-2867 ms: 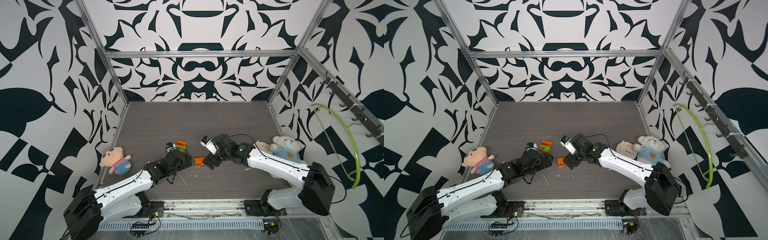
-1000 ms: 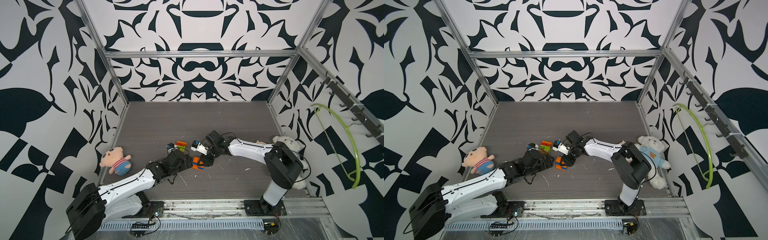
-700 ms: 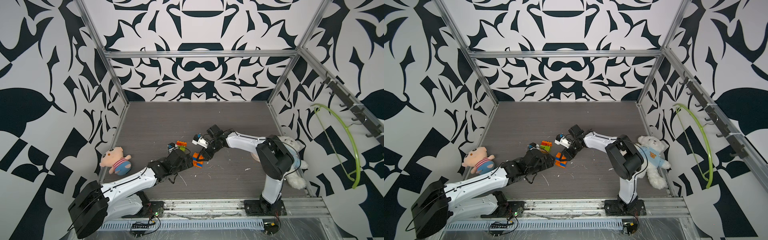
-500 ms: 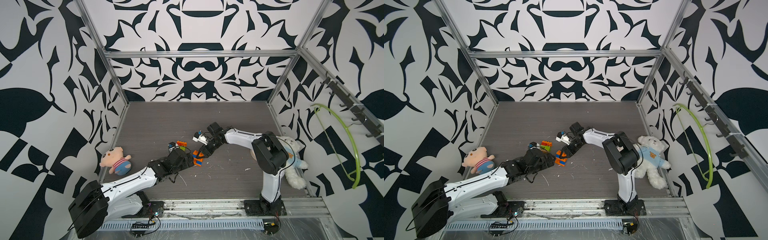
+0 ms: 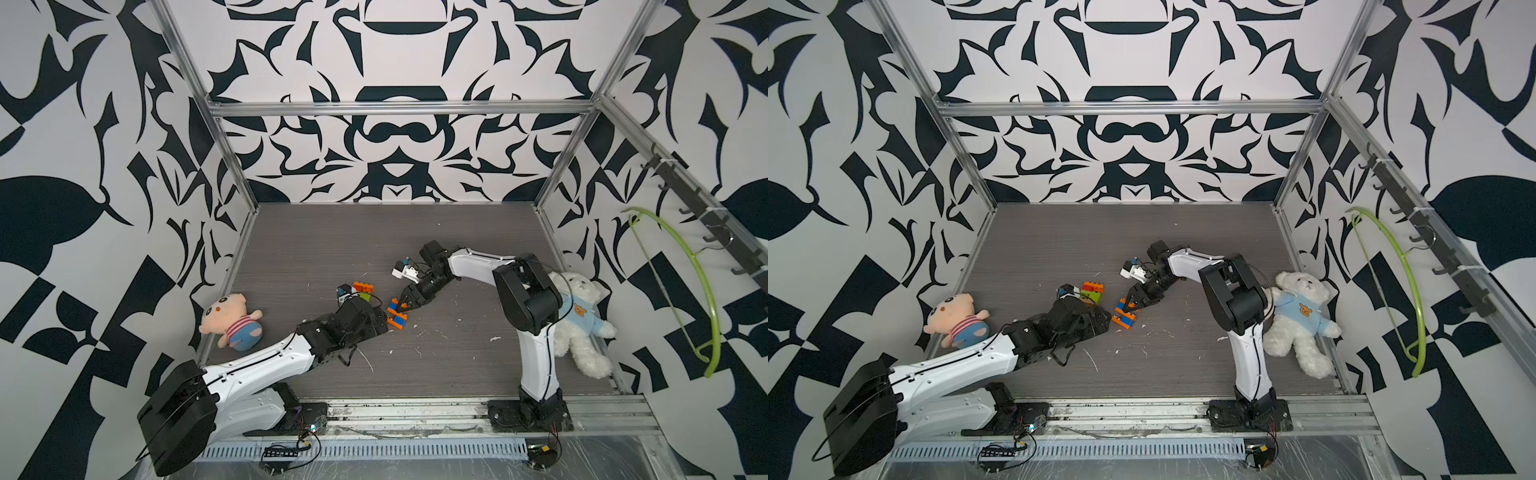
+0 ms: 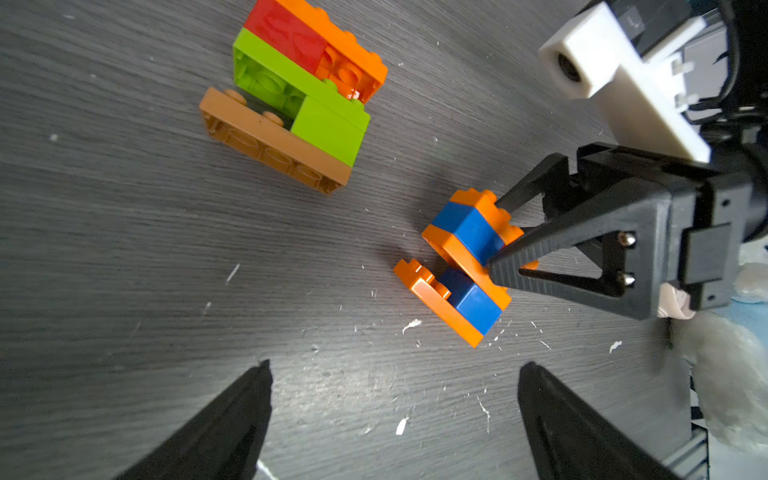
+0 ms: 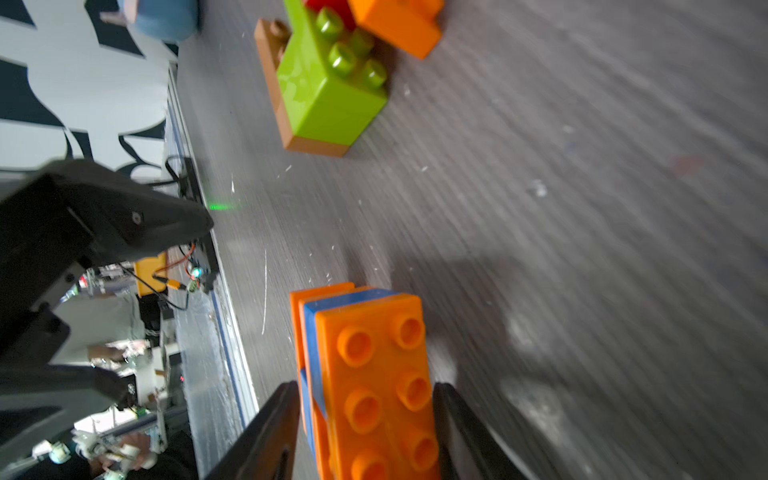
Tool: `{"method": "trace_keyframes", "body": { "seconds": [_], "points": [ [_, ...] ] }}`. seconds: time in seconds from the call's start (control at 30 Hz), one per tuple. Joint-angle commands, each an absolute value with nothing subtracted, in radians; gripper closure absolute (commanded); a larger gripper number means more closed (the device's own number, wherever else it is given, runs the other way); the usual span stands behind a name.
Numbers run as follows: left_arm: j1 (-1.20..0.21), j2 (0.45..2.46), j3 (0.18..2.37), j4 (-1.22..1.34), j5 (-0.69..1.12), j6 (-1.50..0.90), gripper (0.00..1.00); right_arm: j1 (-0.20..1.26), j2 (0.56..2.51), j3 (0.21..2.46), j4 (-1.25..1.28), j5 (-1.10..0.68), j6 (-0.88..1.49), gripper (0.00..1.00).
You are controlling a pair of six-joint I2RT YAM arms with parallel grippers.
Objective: Assemble the number 5 with lego
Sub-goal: Adjust the lego brick at the center of the board, then reset both arms
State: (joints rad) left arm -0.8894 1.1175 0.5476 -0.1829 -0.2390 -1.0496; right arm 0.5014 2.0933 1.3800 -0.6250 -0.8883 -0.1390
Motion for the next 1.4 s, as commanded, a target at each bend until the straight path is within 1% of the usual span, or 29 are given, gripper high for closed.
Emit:
{"method": "trace_keyframes", "body": {
  "seconds": [0.0, 0.07, 0.27, 0.4, 0.5, 0.6, 0.7, 0.73, 0.83, 0.87, 0.9, 0.93, 1.03, 1.1, 1.17, 1.2, 1.23, 1.3, 1.37],
  "points": [
    [-0.888, 1.115, 0.572, -0.191, -0.247, -1.036, 0.01, 0.486, 2.058, 1.420, -0.650, -0.872, -0.118, 0.42],
    [-0.888, 1.115, 0.577, -0.194, -0.250, -1.032, 0.01, 0.482, 2.043, 1.421, -0.644, -0.828, -0.101, 0.41],
    [-0.888, 1.114, 0.598, -0.217, -0.267, -1.011, 0.01, 0.469, 1.963, 1.422, -0.630, -0.591, -0.038, 0.39],
    [-0.888, 1.102, 0.609, -0.237, -0.294, -0.992, 0.01, 0.467, 1.857, 1.384, -0.600, -0.452, -0.002, 0.39],
    [-0.887, 1.073, 0.614, -0.257, -0.337, -0.976, 0.01, 0.468, 1.706, 1.288, -0.512, -0.337, 0.031, 0.39],
    [-0.888, 1.030, 0.616, -0.296, -0.416, -0.968, 0.01, 0.467, 1.498, 1.138, -0.386, -0.204, 0.038, 0.39],
    [-0.887, 0.974, 0.615, -0.337, -0.509, -0.933, 0.01, 0.468, 1.267, 0.971, -0.239, 0.000, 0.060, 0.37],
    [-0.888, 0.950, 0.612, -0.348, -0.550, -0.919, 0.01, 0.468, 1.192, 0.907, -0.191, 0.100, 0.074, 0.36],
    [-0.887, 0.887, 0.598, -0.363, -0.662, -0.867, 0.01, 0.468, 1.011, 0.744, -0.082, 0.395, 0.112, 0.30],
    [-0.885, 0.866, 0.594, -0.362, -0.696, -0.845, 0.01, 0.468, 0.965, 0.703, -0.060, 0.465, 0.114, 0.27],
    [-0.885, 0.850, 0.589, -0.359, -0.728, -0.828, 0.01, 0.467, 0.933, 0.675, -0.050, 0.505, 0.108, 0.22],
    [-0.885, 0.832, 0.582, -0.356, -0.758, -0.802, 0.01, 0.466, 0.910, 0.652, -0.051, 0.548, 0.102, 0.19],
    [-0.882, 0.800, 0.565, -0.337, -0.847, -0.727, 0.01, 0.465, 0.915, 0.657, -0.109, 0.674, 0.120, 0.16],
    [-0.875, 0.789, 0.549, -0.311, -0.891, -0.653, 0.01, 0.463, 0.966, 0.665, -0.118, 0.752, 0.117, 0.13],
    [-0.859, 0.785, 0.526, -0.288, -0.967, -0.575, 0.01, 0.446, 1.058, 0.669, -0.078, 0.912, 0.105, 0.10],
    [-0.840, 0.784, 0.514, -0.274, -0.988, -0.547, 0.01, 0.425, 1.094, 0.662, -0.044, 0.920, 0.092, 0.09],
    [-0.806, 0.777, 0.502, -0.257, -0.987, -0.512, 0.01, 0.398, 1.120, 0.657, -0.008, 0.887, 0.081, 0.08],
    [-0.727, 0.759, 0.475, -0.215, -0.959, -0.453, 0.01, 0.352, 1.140, 0.637, 0.052, 0.785, 0.083, 0.08],
    [-0.629, 0.735, 0.446, -0.169, -0.890, -0.399, 0.01, 0.314, 1.151, 0.580, 0.188, 0.677, 0.038, 0.08]
  ]
}}
